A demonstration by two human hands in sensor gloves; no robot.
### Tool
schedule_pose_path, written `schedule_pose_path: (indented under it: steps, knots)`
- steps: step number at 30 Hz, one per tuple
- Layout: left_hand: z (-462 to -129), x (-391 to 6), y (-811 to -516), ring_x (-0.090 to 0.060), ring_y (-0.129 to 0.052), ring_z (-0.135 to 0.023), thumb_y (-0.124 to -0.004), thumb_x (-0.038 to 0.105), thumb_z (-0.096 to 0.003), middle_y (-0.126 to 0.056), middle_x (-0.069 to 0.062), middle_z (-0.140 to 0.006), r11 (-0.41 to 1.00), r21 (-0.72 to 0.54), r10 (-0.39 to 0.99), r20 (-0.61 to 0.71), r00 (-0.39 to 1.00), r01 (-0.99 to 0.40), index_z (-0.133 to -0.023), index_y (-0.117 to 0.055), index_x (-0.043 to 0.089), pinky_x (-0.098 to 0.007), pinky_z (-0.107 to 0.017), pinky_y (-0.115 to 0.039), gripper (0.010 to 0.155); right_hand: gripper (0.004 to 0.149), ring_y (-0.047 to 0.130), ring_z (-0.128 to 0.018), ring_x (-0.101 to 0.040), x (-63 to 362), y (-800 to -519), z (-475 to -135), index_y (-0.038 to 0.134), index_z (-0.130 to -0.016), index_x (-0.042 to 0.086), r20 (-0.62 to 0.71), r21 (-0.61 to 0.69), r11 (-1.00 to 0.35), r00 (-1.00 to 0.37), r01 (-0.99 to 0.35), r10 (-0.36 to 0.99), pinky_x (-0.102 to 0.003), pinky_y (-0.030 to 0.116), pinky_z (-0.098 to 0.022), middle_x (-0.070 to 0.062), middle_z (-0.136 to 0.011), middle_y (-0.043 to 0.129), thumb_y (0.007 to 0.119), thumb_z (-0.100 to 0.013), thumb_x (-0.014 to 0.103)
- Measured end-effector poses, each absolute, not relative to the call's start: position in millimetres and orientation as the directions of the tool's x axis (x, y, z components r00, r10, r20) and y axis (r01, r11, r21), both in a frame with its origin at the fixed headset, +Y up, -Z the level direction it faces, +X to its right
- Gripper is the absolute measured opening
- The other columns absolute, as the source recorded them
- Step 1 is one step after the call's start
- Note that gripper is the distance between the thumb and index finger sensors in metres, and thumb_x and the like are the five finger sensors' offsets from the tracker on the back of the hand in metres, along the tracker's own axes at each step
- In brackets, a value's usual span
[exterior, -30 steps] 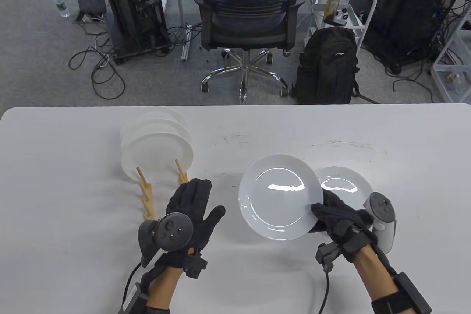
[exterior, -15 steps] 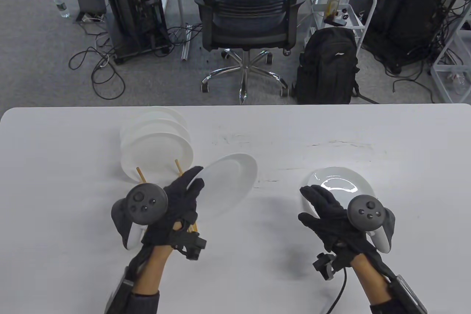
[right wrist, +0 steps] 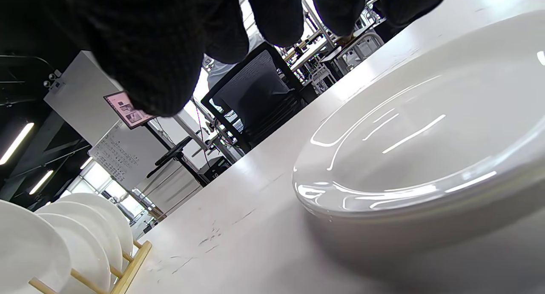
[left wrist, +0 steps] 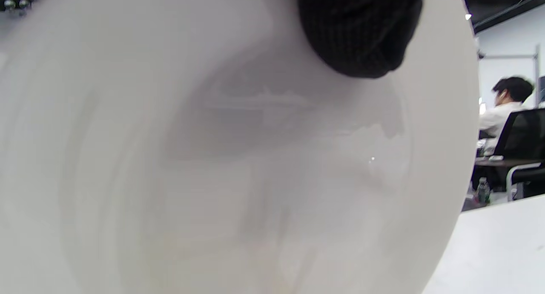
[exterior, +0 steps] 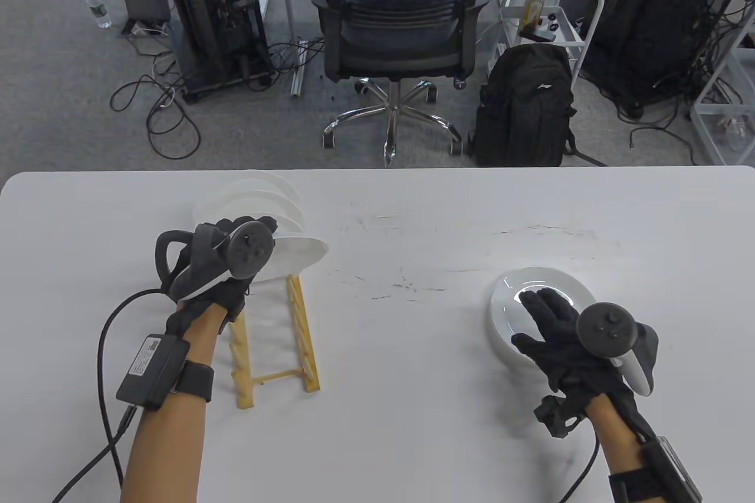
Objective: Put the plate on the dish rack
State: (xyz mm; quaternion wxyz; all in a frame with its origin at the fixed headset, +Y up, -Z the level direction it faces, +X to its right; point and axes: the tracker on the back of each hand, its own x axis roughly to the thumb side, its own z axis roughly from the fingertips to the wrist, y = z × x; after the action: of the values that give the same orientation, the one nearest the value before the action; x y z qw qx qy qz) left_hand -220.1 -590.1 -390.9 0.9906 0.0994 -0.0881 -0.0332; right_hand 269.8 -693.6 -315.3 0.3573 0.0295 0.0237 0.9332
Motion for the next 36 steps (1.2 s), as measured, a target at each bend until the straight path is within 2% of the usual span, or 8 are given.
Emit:
schedule_pose_path:
  steps: [9, 13, 17, 21, 23, 26, 30, 36]
  knots:
    - [-417.3, -229.0, -627.7, -0.033, -0.108, -0.066, -0.085, 0.033, -0.0437, -0.099, -0.002, -0.083, 0.997, 0.055, -0.055, 0.157, 0.986, 0.047, -0.087, -0.091, 0.026, -0.052, -0.054, -0.084, 0.044, 0.072, 0.032, -0.104, -0.055, 268.0, -695.2, -316.8, 0.052, -0.108, 0.015, 0.028, 0.098, -0.749, -0.751, -0.655, 0.660, -0.072, 0.040, -0.070, -0.016, -0.117, 0.036, 0.083, -0.046, 0.034]
    - [-419.7, -232.2, -623.1, -0.035, -0.104, -0.073, -0.084, 0.031, -0.0450, -0.094, -0.003, -0.089, 0.997, 0.058, -0.049, 0.127, 0.991, 0.042, -0.094, -0.084, 0.025, -0.053, -0.058, -0.082, 0.049, 0.072, 0.031, -0.104, -0.055, 268.2, -698.0, -319.5, 0.051, -0.108, 0.015, 0.015, 0.112, -0.750, -0.754, -0.652, 0.657, -0.072, 0.039, -0.070, -0.016, -0.117, 0.036, 0.083, -0.046, 0.034]
    - [-414.4, -232.0, -603.5, -0.037, -0.100, -0.080, -0.077, 0.029, -0.0500, -0.091, -0.004, -0.094, 0.997, 0.076, -0.021, 0.090, 0.996, 0.014, -0.097, -0.081, 0.025, -0.055, -0.061, -0.079, 0.047, 0.072, 0.030, -0.104, -0.055, 269.9, -702.6, -321.7, 0.051, -0.108, 0.014, -0.004, 0.128, -0.758, -0.765, -0.640, 0.645, -0.072, 0.039, -0.070, -0.017, -0.117, 0.035, 0.082, -0.046, 0.034]
    - [-394.2, -227.8, -580.7, -0.045, -0.084, -0.094, -0.071, 0.039, -0.0524, -0.077, -0.012, -0.107, 0.993, 0.118, -0.006, 0.055, 0.998, 0.000, -0.103, -0.073, 0.026, -0.060, -0.068, -0.068, 0.053, 0.073, 0.029, -0.103, -0.056, 269.1, -703.3, -323.1, 0.049, -0.108, 0.013, -0.007, 0.147, -0.757, -0.766, -0.637, 0.643, -0.072, 0.038, -0.070, -0.018, -0.117, 0.034, 0.081, -0.047, 0.034]
    - [-373.6, -219.6, -572.5, -0.051, -0.069, -0.103, -0.068, 0.047, -0.0529, -0.066, -0.013, -0.114, 0.986, 0.141, 0.085, 0.055, 0.995, -0.092, -0.109, -0.064, 0.026, -0.065, -0.072, -0.059, 0.060, 0.075, 0.027, -0.103, -0.056, 268.9, -704.4, -324.2, 0.047, -0.109, 0.012, -0.013, 0.177, -0.756, -0.769, -0.630, 0.639, -0.073, 0.036, -0.070, -0.018, -0.117, 0.032, 0.081, -0.047, 0.035]
    - [-346.3, -204.2, -574.3, -0.057, -0.049, -0.108, -0.067, 0.051, -0.0528, -0.055, -0.016, -0.119, 0.939, 0.176, 0.275, 0.136, 0.952, -0.296, -0.112, -0.060, 0.027, -0.071, -0.073, -0.046, 0.065, 0.076, 0.023, -0.103, -0.057, 269.4, -706.6, -325.1, 0.045, -0.109, 0.012, -0.024, 0.197, -0.752, -0.770, -0.629, 0.638, -0.073, 0.034, -0.070, -0.020, -0.117, 0.029, 0.081, -0.047, 0.036]
    - [-315.1, -177.9, -596.5, -0.061, -0.030, -0.109, -0.064, 0.057, -0.0527, -0.040, -0.018, -0.122, 0.911, 0.096, 0.382, 0.165, 0.909, -0.401, -0.117, -0.049, 0.026, -0.072, -0.074, -0.033, 0.073, 0.080, 0.013, -0.101, -0.058, 269.9, -707.4, -325.0, 0.042, -0.110, 0.012, -0.024, 0.227, -0.740, -0.763, -0.633, 0.645, -0.074, 0.026, -0.070, -0.020, -0.117, 0.021, 0.080, -0.047, 0.042]
    - [-293.6, -151.0, -645.5, -0.060, -0.032, -0.109, -0.064, 0.059, -0.0520, -0.041, -0.018, -0.122, 0.883, 0.080, 0.442, 0.183, 0.878, -0.462, -0.116, -0.049, 0.024, -0.073, -0.073, -0.034, 0.075, 0.085, 0.001, -0.100, -0.057, 284.7, -700.2, -326.6, 0.038, -0.110, 0.009, -0.074, 0.177, -0.725, -0.744, -0.666, 0.664, -0.075, 0.010, -0.068, -0.022, -0.115, 0.013, 0.081, -0.046, 0.045]
